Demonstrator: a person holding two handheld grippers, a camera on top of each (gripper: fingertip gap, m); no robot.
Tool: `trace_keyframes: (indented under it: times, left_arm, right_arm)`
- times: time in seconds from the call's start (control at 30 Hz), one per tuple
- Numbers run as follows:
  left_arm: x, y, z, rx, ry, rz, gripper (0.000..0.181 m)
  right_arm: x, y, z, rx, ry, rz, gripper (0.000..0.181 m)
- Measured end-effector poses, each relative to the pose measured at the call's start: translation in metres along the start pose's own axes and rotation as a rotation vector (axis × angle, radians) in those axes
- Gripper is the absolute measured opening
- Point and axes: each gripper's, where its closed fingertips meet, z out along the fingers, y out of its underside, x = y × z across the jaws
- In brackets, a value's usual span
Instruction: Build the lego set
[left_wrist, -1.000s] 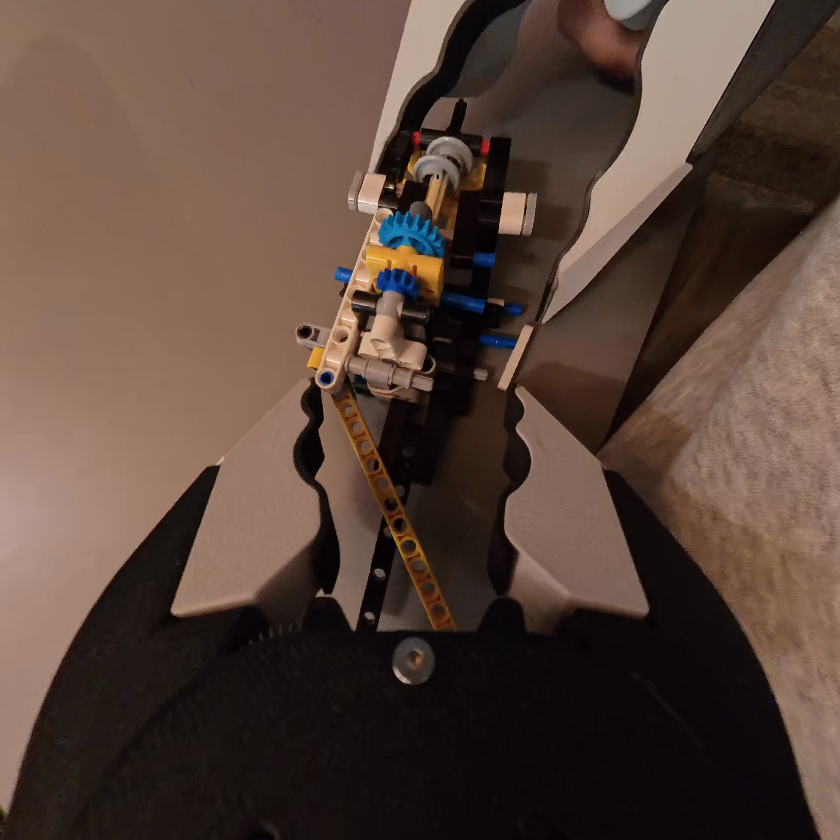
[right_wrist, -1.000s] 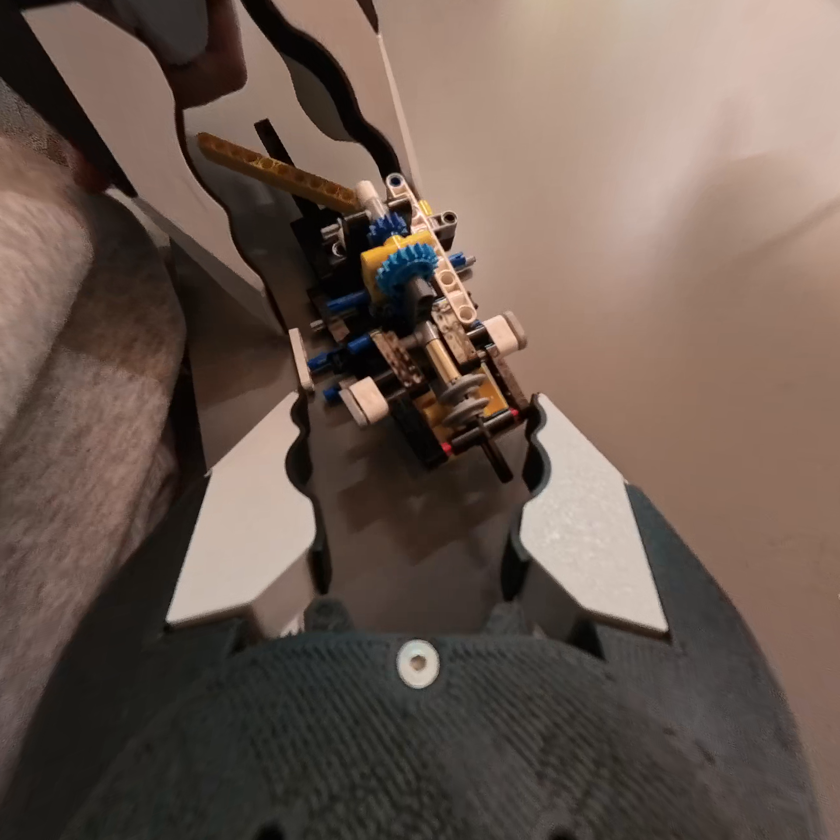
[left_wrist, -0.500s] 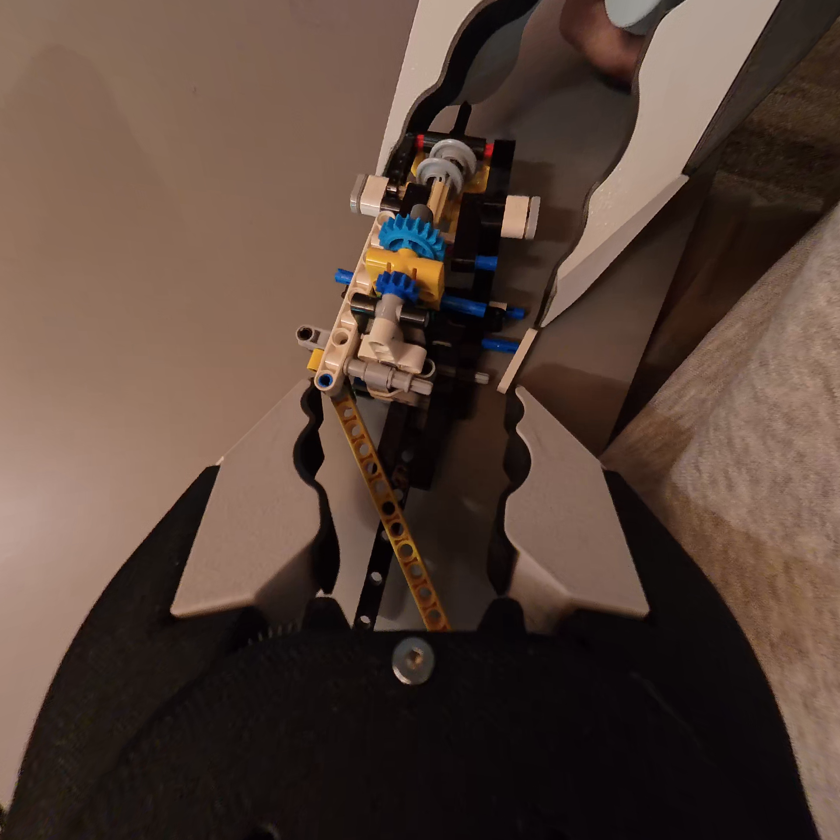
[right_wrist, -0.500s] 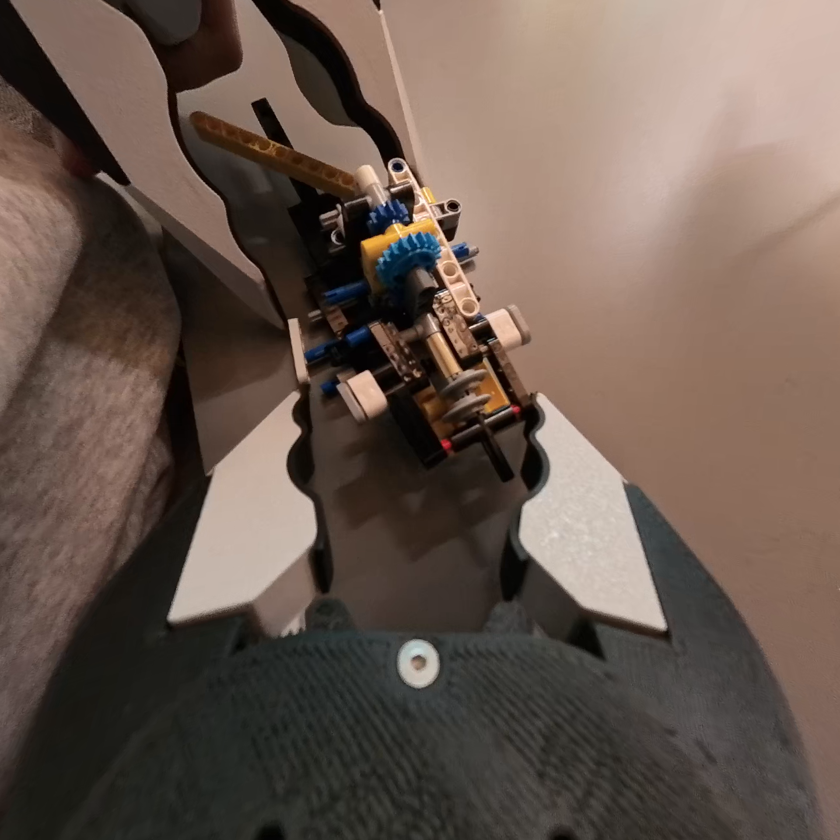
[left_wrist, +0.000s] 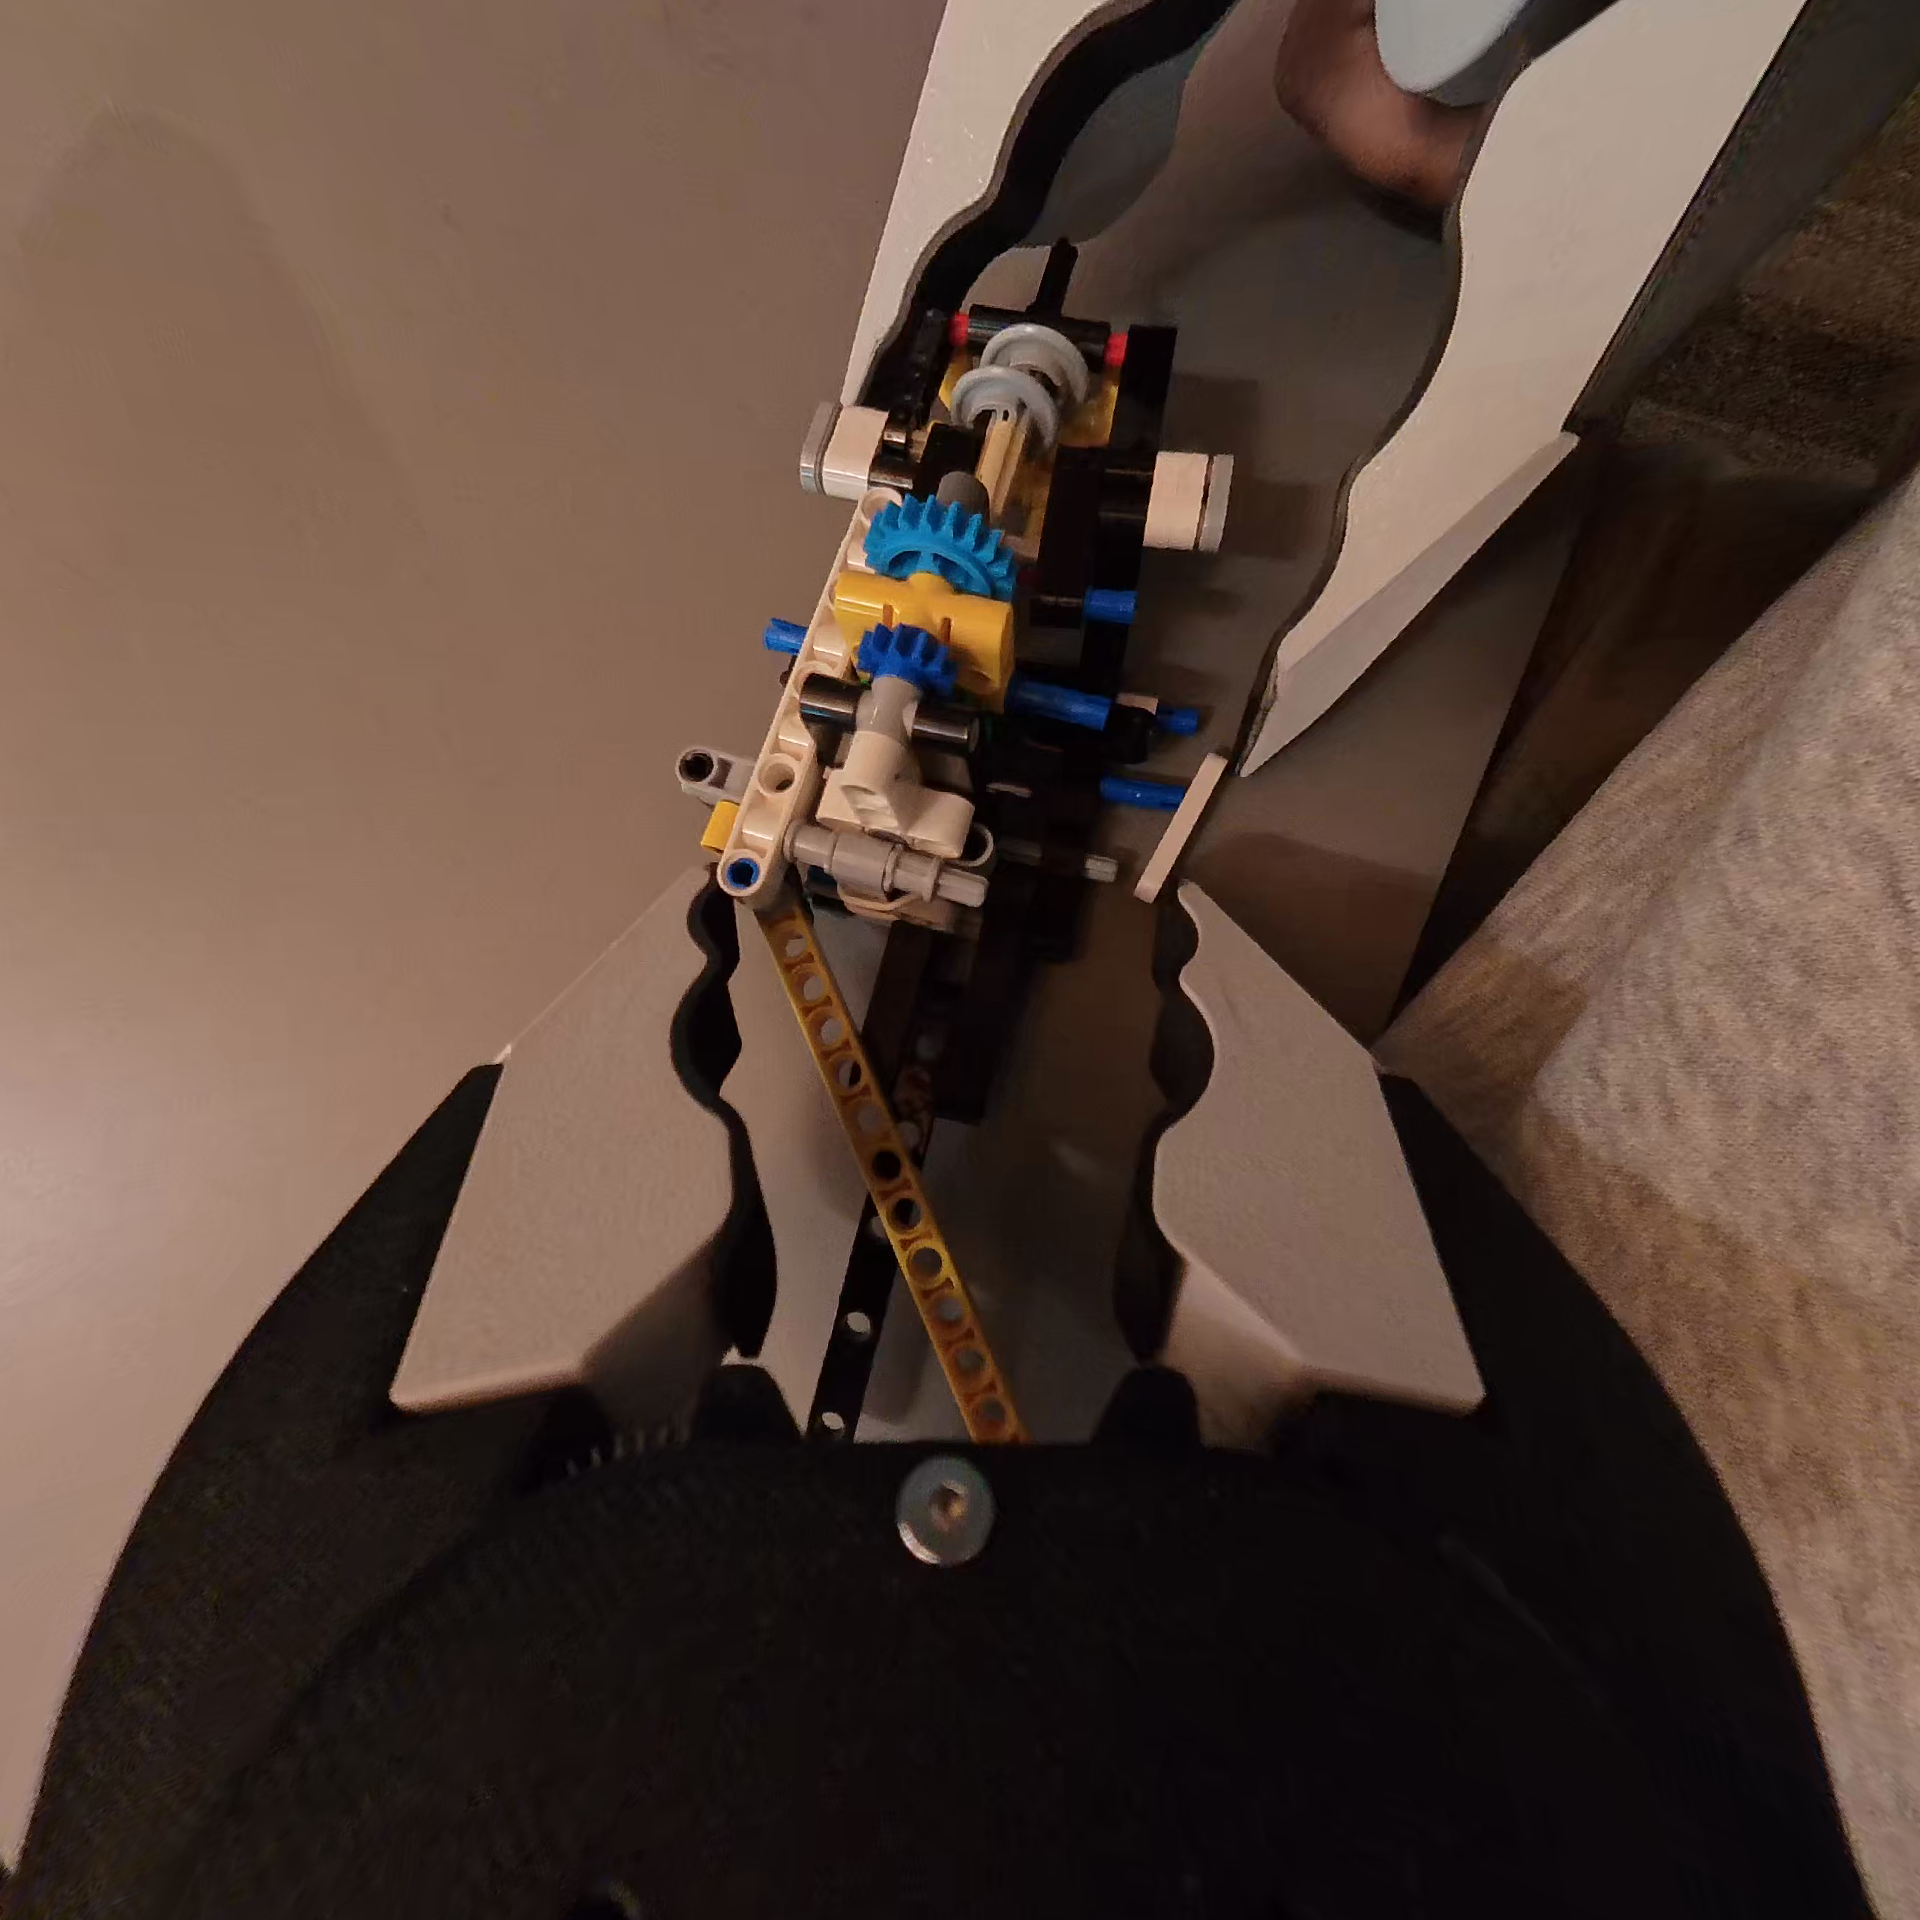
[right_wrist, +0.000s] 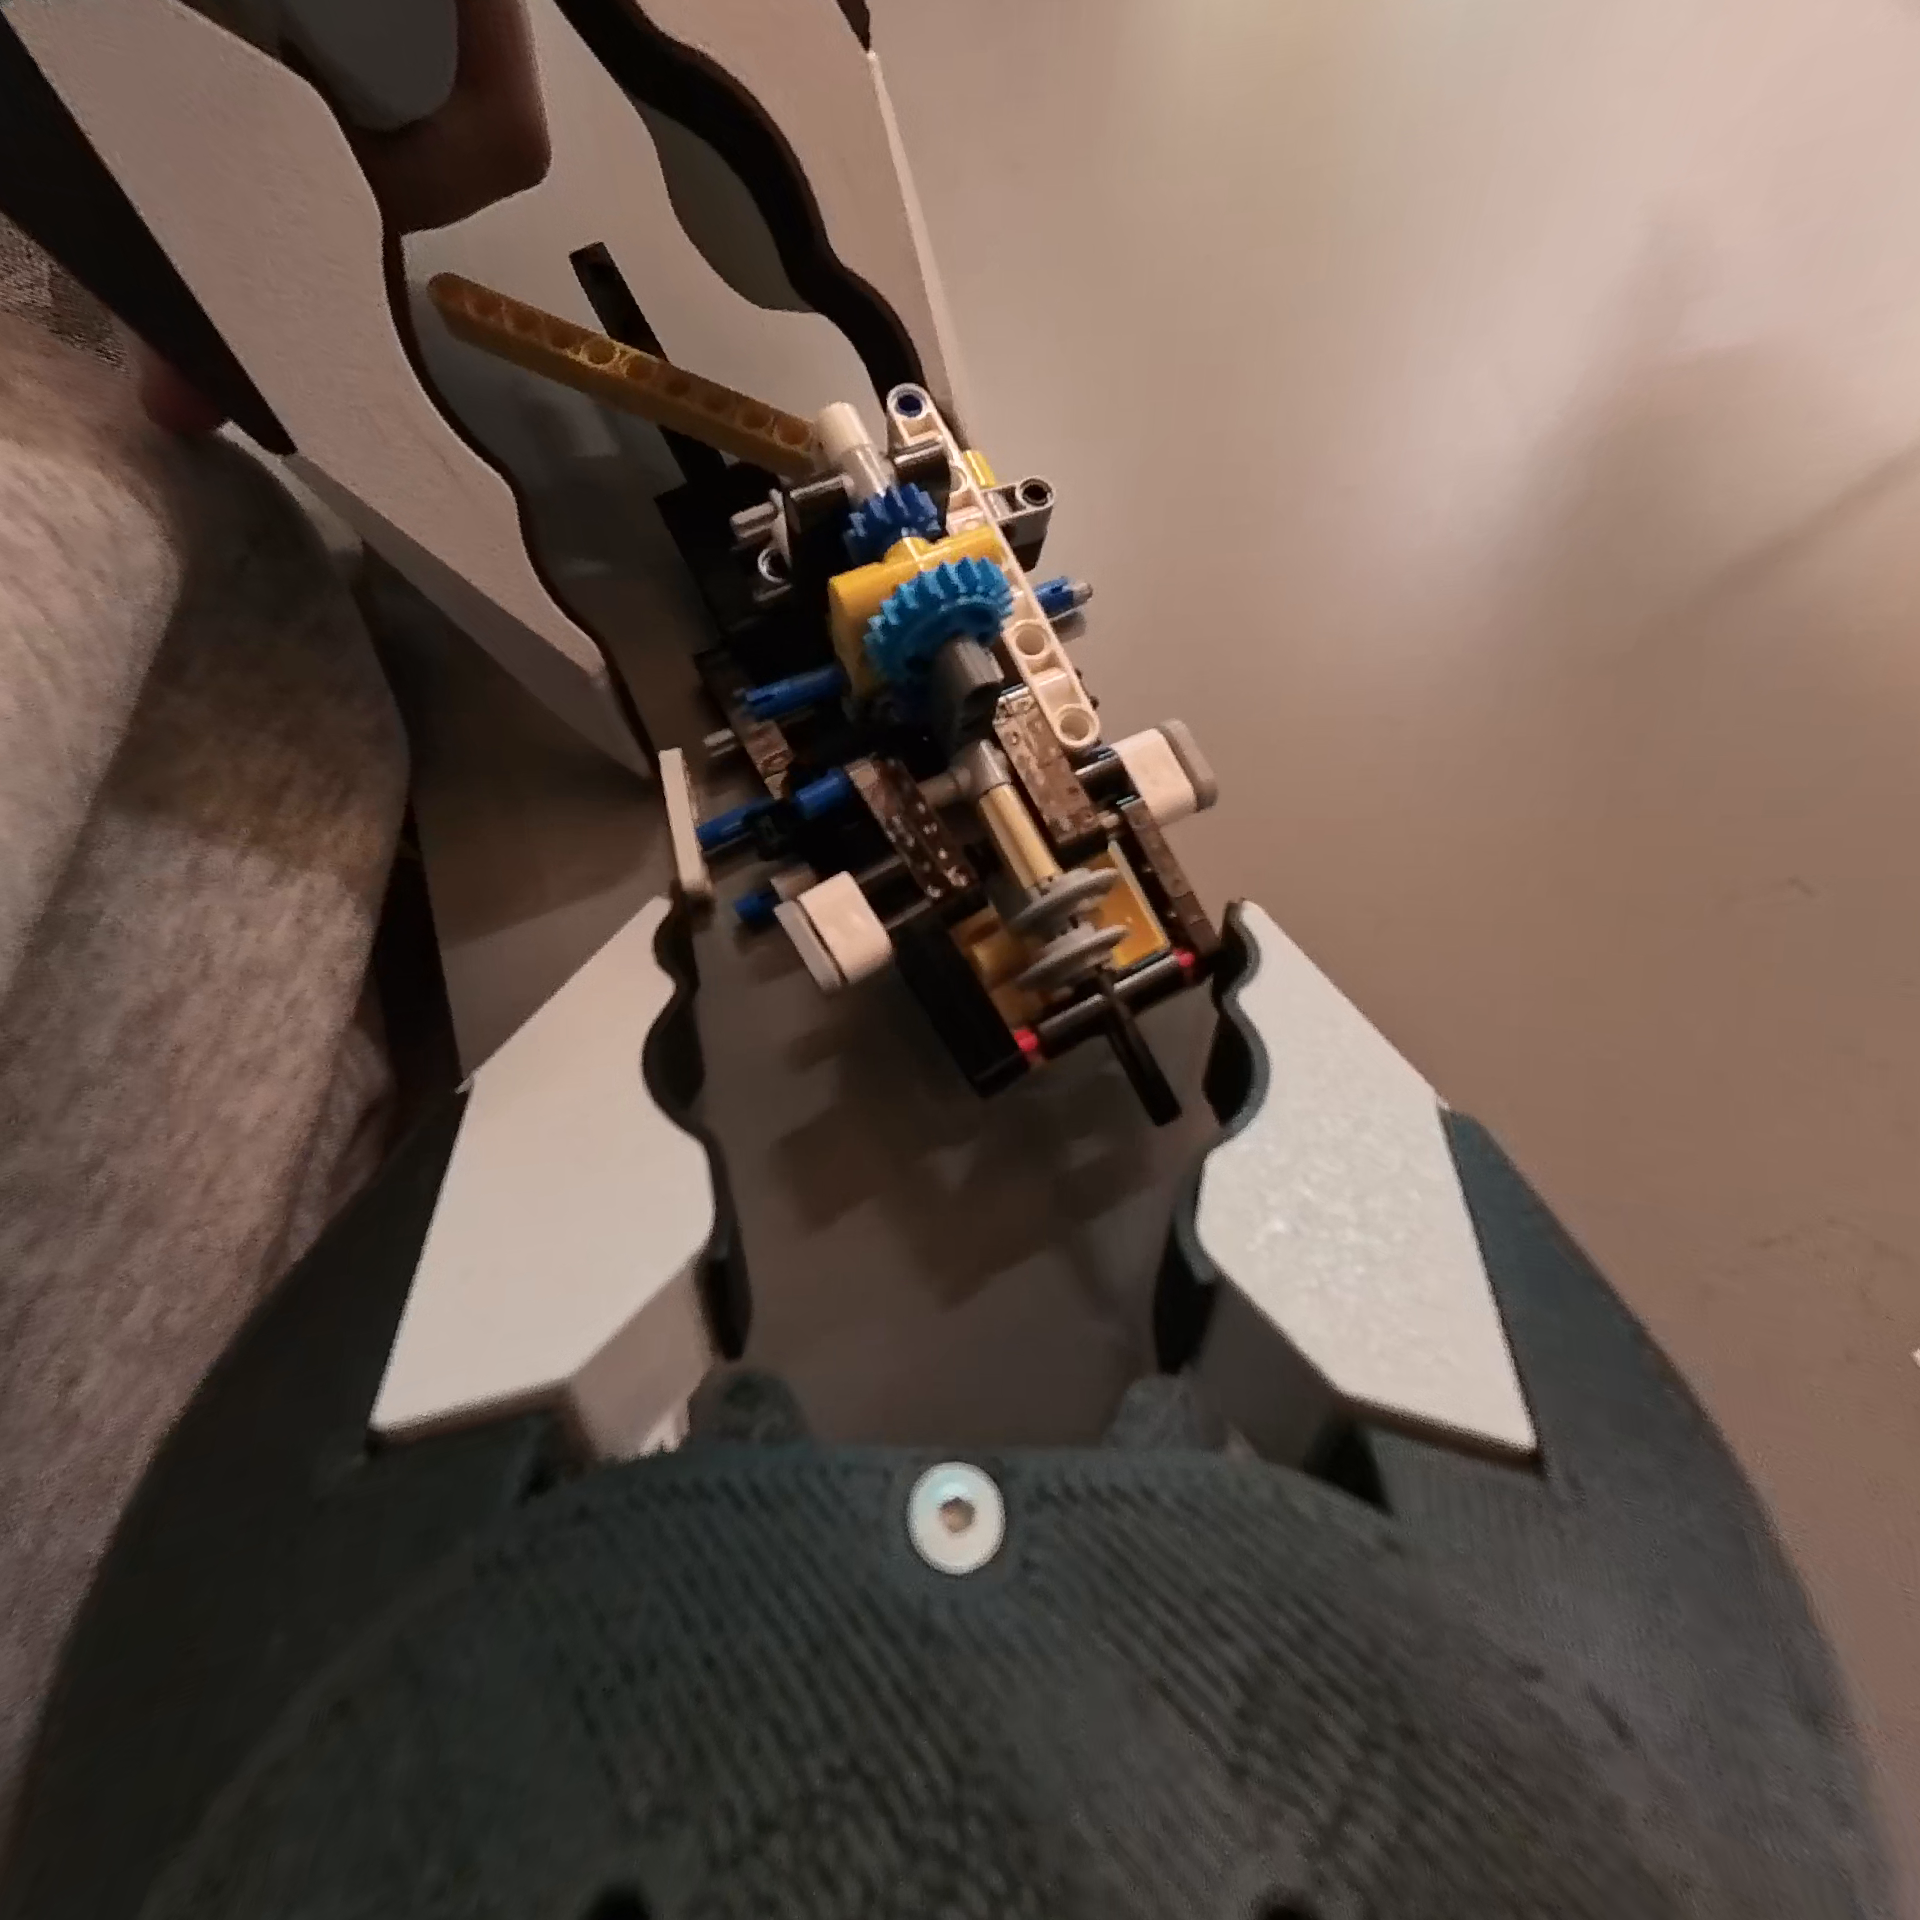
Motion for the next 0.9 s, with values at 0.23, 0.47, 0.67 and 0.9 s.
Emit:
trace_keyframes:
  times: [0.23,0.47,0.67,0.9]
  left_arm:
    - [0.0004,-0.0006,0.0002,0.003,0.001,0.001,0.081]
    - [0.001,-0.0012,0.0005,0.007,0.006,0.001,0.084]
    - [0.001,-0.0016,0.0008,0.009,0.01,-0.003,0.081]
    - [0.0016,-0.0025,0.0012,0.014,0.016,-0.008,0.084]
  right_arm:
    - [-0.0006,-0.0004,0.0,0.004,-0.009,0.013,0.096]
    - [-0.0003,0.0002,-0.0002,0.001,-0.012,0.02,0.093]
    - [-0.0012,0.0007,-0.0002,-0.003,-0.019,0.02,0.094]
    - [-0.0011,0.0004,-0.0011,0.001,-0.031,0.032,0.09]
